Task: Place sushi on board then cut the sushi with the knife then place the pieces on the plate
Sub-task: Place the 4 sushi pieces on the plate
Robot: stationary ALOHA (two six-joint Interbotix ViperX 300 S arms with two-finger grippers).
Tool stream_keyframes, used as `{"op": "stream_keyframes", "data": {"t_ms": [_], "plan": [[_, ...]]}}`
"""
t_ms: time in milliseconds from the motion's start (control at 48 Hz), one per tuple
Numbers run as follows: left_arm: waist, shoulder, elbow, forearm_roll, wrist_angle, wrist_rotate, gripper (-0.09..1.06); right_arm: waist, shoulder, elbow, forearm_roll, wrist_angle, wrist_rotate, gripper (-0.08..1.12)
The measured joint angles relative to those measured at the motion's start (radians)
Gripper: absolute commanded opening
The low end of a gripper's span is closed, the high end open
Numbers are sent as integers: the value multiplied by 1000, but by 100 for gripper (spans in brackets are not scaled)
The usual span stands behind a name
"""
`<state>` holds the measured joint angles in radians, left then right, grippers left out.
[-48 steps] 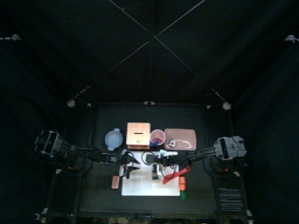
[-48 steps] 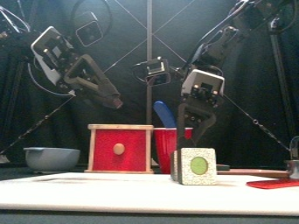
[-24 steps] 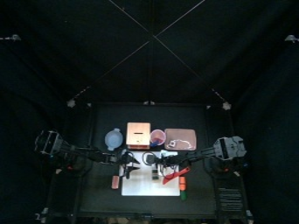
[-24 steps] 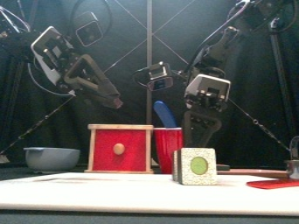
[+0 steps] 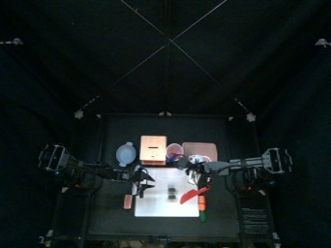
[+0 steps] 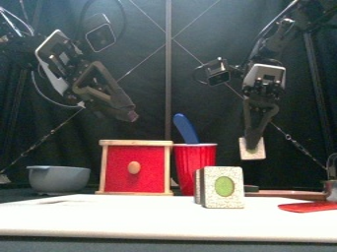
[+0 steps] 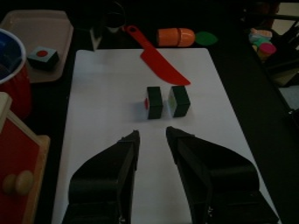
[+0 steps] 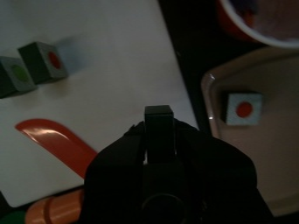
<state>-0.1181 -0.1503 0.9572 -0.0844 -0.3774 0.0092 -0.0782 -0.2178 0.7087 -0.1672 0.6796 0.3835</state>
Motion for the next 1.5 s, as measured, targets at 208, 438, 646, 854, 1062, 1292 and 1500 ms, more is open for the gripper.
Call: {"op": "stream_keyframes", "data": {"t_ms": [208,438,646,854,1062,1292,1500], "plan": [[6,0,0,0,0,0,72,-147,-114,92,-29,15,-5,51],[15,0,0,0,-2,0,72,-276,-106,138,-54,-46,-17,55],[15,0,0,0,0,0,72,-307,-2,141,-110,-77,-18,65],[15,0,0,0,0,0,72,-310,46,137,-123,-89,-15,76],[15,0,0,0,0,0,72,-311,21,133,-115,-91,-12,81],[15,0,0,0,-2,0,72,-262,-81,135,-71,-100,2,81],[15,0,0,0,0,0,72,-81,-107,126,25,-153,5,81]]}}
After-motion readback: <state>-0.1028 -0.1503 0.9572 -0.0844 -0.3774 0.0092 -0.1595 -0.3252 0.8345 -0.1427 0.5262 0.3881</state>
